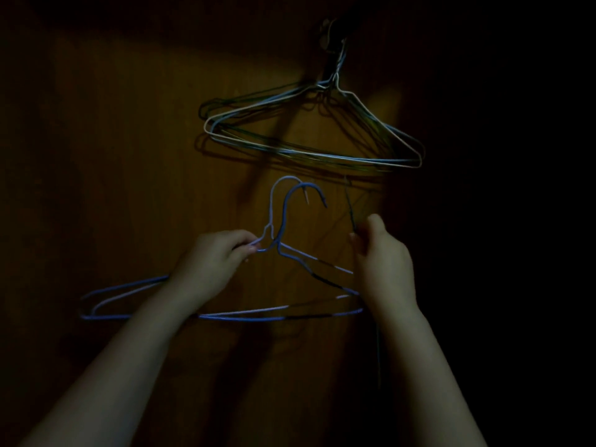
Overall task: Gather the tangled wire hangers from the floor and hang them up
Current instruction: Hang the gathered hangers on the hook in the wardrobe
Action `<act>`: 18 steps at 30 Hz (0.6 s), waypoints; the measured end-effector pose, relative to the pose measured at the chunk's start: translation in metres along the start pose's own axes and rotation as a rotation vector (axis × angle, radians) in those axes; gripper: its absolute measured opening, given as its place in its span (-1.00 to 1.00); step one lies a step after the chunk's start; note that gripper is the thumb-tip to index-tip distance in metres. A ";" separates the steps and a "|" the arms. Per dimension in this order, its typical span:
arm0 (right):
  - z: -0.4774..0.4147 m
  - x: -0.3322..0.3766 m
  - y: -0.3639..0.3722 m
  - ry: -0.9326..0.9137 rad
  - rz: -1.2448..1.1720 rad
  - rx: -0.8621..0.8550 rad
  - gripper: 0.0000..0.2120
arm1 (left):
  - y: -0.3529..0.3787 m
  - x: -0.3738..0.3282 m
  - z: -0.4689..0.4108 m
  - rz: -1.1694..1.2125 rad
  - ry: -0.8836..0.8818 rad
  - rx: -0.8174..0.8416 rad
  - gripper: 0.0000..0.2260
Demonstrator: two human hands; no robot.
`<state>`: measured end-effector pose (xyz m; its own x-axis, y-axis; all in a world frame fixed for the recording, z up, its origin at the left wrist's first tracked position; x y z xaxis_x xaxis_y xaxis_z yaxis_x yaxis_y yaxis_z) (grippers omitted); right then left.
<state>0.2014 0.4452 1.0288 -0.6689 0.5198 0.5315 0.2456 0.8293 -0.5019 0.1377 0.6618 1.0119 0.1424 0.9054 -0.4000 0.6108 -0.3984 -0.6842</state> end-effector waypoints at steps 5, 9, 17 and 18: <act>0.011 0.000 -0.026 -0.003 -0.012 -0.079 -0.90 | 0.002 -0.011 0.001 0.000 0.075 -0.007 -0.70; 0.013 0.002 -0.042 0.010 -0.181 -0.165 -0.97 | 0.000 -0.022 -0.001 0.008 0.132 -0.029 -0.69; -0.028 -0.013 -0.042 0.135 -0.538 -0.148 -0.85 | -0.007 -0.033 -0.010 -0.019 0.232 -0.029 -0.65; -0.034 -0.014 -0.039 0.149 -0.598 -0.144 -0.88 | -0.009 -0.033 -0.013 -0.011 0.223 -0.035 -0.66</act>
<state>0.2252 0.4122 1.0642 -0.6174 -0.0281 0.7862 -0.0417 0.9991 0.0030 0.1375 0.6376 1.0389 0.3017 0.9214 -0.2451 0.6392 -0.3862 -0.6650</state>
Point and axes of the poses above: each hand's wrist, its own z-axis away from the middle knuckle, its own y-axis out of the palm, x = y × z, the point moved 1 cm from there along -z, towards the middle knuckle, and after that the axes turned 9 degrees about -z, right-handed, at the moved point
